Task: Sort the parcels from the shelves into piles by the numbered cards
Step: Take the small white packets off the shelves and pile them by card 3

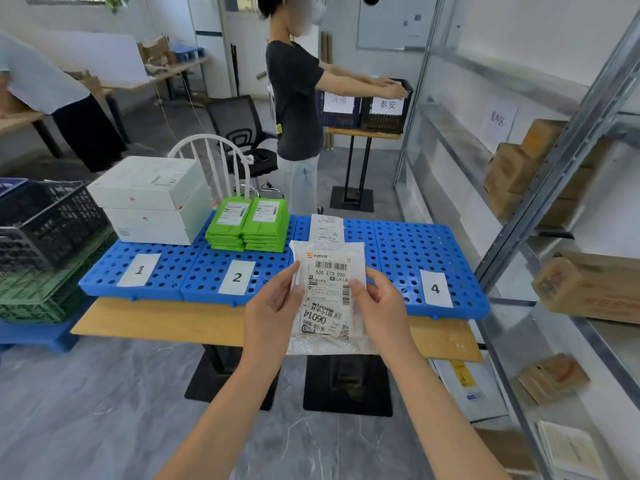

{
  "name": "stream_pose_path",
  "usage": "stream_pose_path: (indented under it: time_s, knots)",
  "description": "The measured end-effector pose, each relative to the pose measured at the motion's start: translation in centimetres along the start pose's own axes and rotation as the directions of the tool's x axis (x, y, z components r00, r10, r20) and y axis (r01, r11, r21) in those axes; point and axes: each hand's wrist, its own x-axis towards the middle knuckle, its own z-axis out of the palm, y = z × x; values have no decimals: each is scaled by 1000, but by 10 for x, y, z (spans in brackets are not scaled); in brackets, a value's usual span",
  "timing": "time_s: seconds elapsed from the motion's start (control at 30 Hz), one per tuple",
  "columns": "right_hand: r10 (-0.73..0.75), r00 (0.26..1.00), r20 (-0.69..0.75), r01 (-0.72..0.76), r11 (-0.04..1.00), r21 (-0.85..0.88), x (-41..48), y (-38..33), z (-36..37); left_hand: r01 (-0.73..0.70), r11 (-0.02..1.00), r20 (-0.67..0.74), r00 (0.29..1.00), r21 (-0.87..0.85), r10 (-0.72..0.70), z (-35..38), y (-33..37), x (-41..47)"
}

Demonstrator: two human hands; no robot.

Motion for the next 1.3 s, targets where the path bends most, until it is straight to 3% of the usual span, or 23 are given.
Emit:
stream_pose_path:
  time_s: [0.8, 1.3]
  knots:
    - [-9, 1000, -22, 8, 999, -34, 115, -28, 140, -22, 996, 23, 999, -84, 24, -99, -11, 163]
    - [-1, 1000, -17, 0, 1000, -21, 158, -21, 138, -34, 998, 13, 999, -59, 35, -82, -23, 198]
